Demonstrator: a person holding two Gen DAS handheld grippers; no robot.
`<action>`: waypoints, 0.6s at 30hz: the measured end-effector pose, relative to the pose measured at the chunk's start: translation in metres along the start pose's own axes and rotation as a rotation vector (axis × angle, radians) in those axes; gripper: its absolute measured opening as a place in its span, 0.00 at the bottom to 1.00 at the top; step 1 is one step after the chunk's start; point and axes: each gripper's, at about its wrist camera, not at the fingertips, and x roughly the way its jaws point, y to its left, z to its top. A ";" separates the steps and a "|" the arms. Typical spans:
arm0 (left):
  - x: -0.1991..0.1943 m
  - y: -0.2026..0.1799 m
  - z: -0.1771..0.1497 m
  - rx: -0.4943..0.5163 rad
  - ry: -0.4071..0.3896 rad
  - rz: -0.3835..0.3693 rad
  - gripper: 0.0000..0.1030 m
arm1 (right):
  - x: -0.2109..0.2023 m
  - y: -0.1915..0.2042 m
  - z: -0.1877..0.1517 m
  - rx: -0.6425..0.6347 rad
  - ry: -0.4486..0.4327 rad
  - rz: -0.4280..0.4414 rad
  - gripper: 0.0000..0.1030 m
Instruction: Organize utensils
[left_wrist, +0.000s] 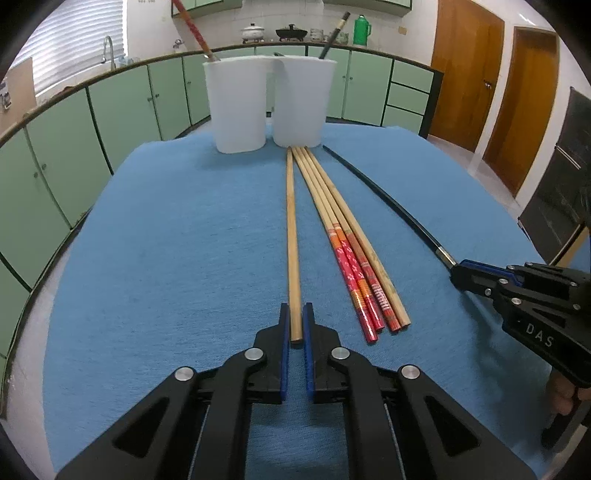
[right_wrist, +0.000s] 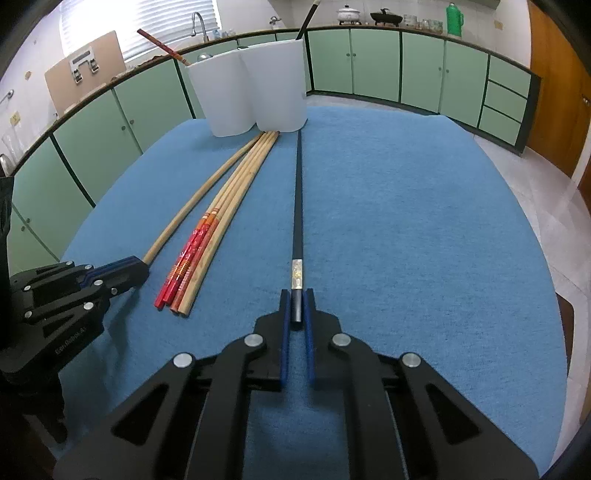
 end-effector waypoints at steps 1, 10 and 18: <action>-0.002 0.000 0.001 0.003 -0.004 0.005 0.06 | -0.001 0.000 0.000 -0.005 -0.001 -0.004 0.06; -0.039 0.001 0.019 0.046 -0.079 0.040 0.06 | -0.018 -0.001 0.013 -0.032 -0.057 -0.030 0.06; -0.082 0.007 0.048 0.076 -0.171 0.038 0.06 | -0.048 -0.003 0.036 -0.054 -0.152 -0.044 0.06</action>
